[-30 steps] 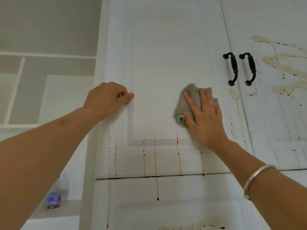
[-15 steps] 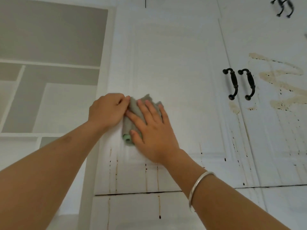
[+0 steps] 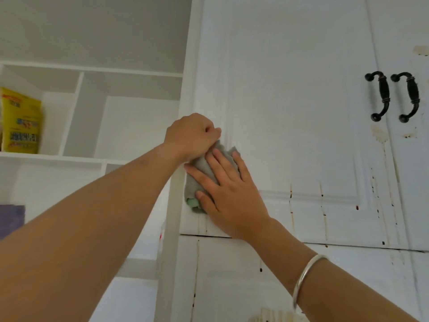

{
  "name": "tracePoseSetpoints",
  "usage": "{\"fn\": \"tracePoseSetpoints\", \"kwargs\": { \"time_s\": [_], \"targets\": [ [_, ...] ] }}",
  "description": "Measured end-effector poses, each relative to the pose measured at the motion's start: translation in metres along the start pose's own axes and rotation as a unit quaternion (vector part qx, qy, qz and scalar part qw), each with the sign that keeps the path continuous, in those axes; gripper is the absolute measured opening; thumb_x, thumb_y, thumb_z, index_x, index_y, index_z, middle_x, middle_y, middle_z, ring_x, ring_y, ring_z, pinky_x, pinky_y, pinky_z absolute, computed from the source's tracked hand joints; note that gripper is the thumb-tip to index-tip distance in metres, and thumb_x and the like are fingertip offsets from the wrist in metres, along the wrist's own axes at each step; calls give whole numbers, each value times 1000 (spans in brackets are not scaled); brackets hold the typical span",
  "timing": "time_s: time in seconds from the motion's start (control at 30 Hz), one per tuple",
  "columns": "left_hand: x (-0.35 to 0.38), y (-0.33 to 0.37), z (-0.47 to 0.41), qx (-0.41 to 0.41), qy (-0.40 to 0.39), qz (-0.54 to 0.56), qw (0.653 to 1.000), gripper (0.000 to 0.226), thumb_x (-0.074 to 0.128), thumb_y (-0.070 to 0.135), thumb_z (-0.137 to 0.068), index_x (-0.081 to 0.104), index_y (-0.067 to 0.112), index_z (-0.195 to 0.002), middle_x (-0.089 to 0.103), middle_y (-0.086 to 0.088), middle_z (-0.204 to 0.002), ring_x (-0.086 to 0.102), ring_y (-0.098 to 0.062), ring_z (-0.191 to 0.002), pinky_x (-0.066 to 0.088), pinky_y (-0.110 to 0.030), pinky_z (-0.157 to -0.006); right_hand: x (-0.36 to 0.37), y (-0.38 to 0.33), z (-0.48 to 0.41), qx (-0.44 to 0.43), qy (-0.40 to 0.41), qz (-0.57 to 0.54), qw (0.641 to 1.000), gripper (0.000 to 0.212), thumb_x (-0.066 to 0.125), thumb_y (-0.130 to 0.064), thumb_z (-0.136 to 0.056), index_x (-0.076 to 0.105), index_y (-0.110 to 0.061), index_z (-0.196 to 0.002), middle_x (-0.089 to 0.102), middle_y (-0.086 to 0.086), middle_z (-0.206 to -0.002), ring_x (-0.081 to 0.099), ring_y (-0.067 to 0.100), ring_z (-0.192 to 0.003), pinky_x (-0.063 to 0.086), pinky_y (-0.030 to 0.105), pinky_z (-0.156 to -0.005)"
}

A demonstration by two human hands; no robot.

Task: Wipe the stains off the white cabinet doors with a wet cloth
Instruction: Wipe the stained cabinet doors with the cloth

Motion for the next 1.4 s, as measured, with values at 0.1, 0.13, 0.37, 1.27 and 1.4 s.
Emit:
{"fn": "tracePoseSetpoints", "kwargs": {
  "time_s": [0.1,0.13,0.37,1.27,1.4],
  "targets": [
    [2,1,6,6,25,-11,1000,39,49,37,-91,51,12,-61,49,-1,-56,43,-18,-53,37,-29,-55,14,-34,15,-33,-21,-13,999,50,32,-44,-100,33,-35,-149,22,4,-160,8,22,-150,8,50,-120],
    [4,1,8,7,34,-17,999,38,48,37,-91,51,13,-62,49,-1,-56,43,-18,-53,37,-29,-55,18,-41,18,-38,-25,-13,999,49,32,-45,-100,36,-35,-147,21,3,-160,7,22,-150,8,50,-120],
    [7,3,23,29,80,-74,994,38,44,33,-92,42,17,-58,42,2,-51,41,-20,-50,33,-27,-51,19,-28,35,-91,-60,34,994,50,27,-42,-103,26,-32,-152,19,7,-161,11,25,-150,15,49,-119],
    [15,1,44,57,-7,-15,998,29,61,48,-86,61,20,-75,52,11,-66,53,-15,-69,35,-27,-62,9,-5,101,112,-51,-24,992,51,24,-40,-103,21,-30,-154,21,5,-160,9,21,-150,12,49,-120],
    [22,1,58,79,25,-29,996,28,58,44,-88,56,24,-69,48,10,-64,47,-10,-62,31,-26,-55,4,14,113,91,-65,-13,994,51,23,-42,-103,22,-32,-153,21,4,-160,10,19,-150,12,46,-121]
  ]
}}
Point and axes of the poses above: each hand's wrist, its own z-axis away from the middle knuckle, its own x-axis out of the palm, y = z × x, the point moved 5 cm from there along -z, towards the middle knuckle
